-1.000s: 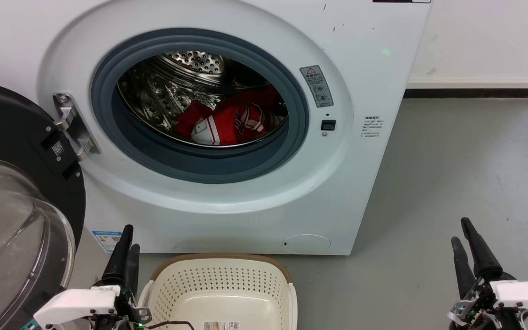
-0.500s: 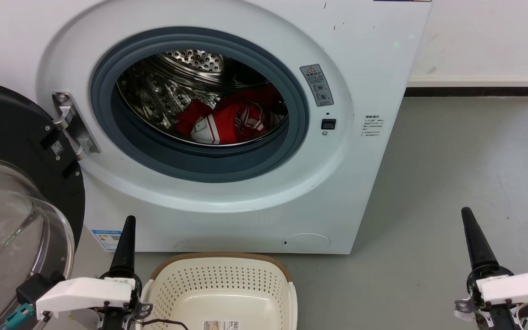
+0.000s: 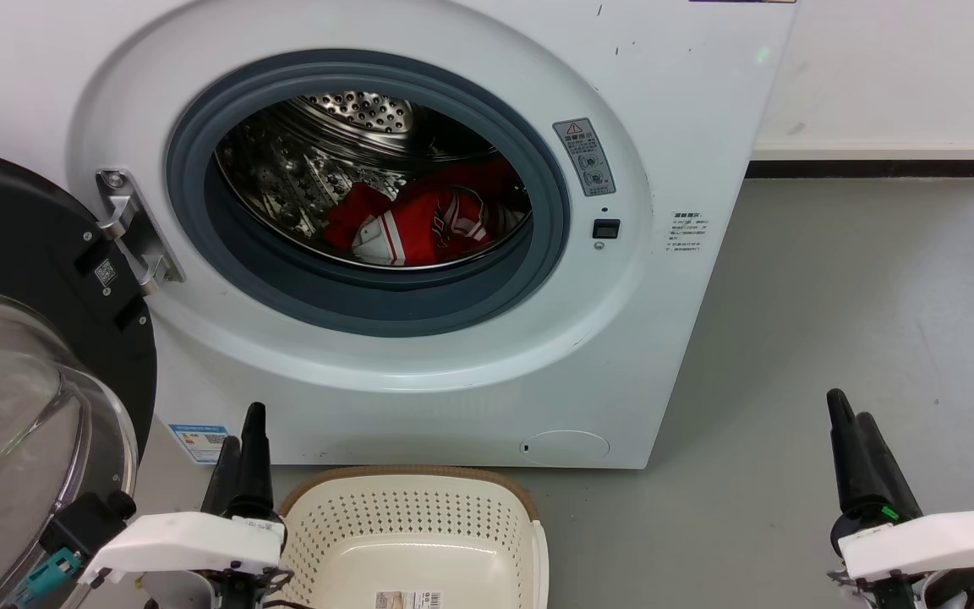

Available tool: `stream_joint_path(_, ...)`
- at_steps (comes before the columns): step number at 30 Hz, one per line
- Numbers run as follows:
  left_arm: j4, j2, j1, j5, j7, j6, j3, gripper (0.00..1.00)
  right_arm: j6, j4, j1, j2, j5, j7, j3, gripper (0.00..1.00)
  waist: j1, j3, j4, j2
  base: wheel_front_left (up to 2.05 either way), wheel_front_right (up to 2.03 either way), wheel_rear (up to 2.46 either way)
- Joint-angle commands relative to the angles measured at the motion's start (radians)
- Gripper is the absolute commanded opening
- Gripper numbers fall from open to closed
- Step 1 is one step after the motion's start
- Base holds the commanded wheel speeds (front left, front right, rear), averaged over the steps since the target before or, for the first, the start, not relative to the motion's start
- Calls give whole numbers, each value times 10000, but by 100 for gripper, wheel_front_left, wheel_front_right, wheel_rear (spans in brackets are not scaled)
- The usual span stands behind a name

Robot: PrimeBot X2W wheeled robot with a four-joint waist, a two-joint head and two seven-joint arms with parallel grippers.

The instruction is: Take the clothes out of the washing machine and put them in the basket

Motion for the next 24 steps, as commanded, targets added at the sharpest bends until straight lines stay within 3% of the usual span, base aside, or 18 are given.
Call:
stream_joint_path(1, -225, 23, -34, 417, -111, 76, -54, 100, 0, -249, -35, -24, -471, -124, 43, 100, 0, -3, -1, 0, 0, 0, 0)
stream_joint_path(24, -579, 29, 299, 3362, -843, 417, -357, 100, 0, -1088, 415, -23, -3869, -865, 224, 100, 0, 14, -3, 0, 0, 0, 0)
